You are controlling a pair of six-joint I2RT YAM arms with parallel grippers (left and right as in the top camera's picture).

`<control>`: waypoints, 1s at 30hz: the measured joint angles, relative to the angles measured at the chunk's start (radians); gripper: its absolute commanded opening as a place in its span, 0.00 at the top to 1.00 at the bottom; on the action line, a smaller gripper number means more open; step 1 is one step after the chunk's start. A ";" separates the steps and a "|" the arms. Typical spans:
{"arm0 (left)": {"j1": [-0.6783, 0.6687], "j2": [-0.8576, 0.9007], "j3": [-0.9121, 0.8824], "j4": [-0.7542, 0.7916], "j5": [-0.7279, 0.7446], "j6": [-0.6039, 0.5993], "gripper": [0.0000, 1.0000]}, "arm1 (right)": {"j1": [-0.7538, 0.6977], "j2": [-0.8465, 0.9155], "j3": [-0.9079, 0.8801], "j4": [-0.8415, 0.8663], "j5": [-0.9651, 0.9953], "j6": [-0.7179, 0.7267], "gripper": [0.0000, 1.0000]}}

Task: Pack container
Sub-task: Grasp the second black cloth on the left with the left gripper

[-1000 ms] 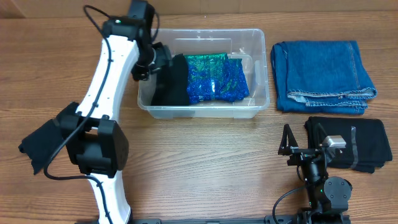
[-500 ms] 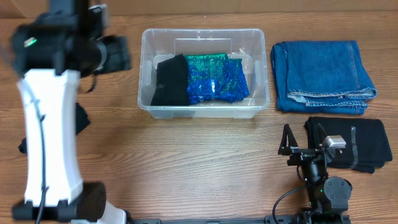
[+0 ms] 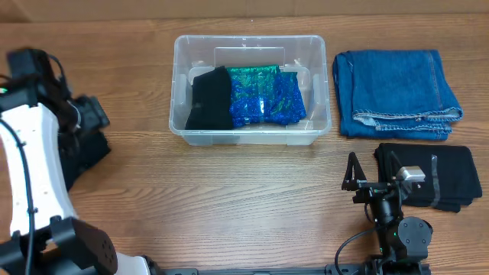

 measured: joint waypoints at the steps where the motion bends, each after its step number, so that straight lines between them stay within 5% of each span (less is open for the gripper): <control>1: 0.000 0.002 -0.112 0.060 -0.002 0.000 0.19 | 0.000 0.000 0.000 0.000 0.000 -0.001 0.00; 6: 0.000 0.006 -0.426 0.420 -0.045 0.156 0.07 | 0.000 0.000 0.000 0.000 0.000 0.000 0.00; 10: 0.000 0.009 -0.514 0.644 -0.052 0.292 0.07 | 0.000 0.000 0.000 0.000 0.000 0.000 0.00; 15: 0.000 0.021 -0.524 0.685 -0.075 0.441 0.08 | 0.000 0.000 0.000 0.000 0.000 0.000 0.00; 23: 0.000 0.188 -0.525 0.686 -0.190 0.471 0.17 | 0.000 0.000 0.000 0.000 0.000 0.000 0.00; 27: 0.000 0.201 -0.525 0.705 -0.276 0.451 0.31 | 0.000 0.000 0.000 0.000 0.000 0.000 0.00; 29: 0.002 0.206 -0.525 0.720 -0.306 0.436 0.51 | 0.000 0.000 0.000 0.000 0.000 0.000 0.00; 30: 0.004 0.213 -0.525 0.733 -0.322 0.422 0.70 | 0.000 0.000 0.000 0.000 0.000 0.000 0.00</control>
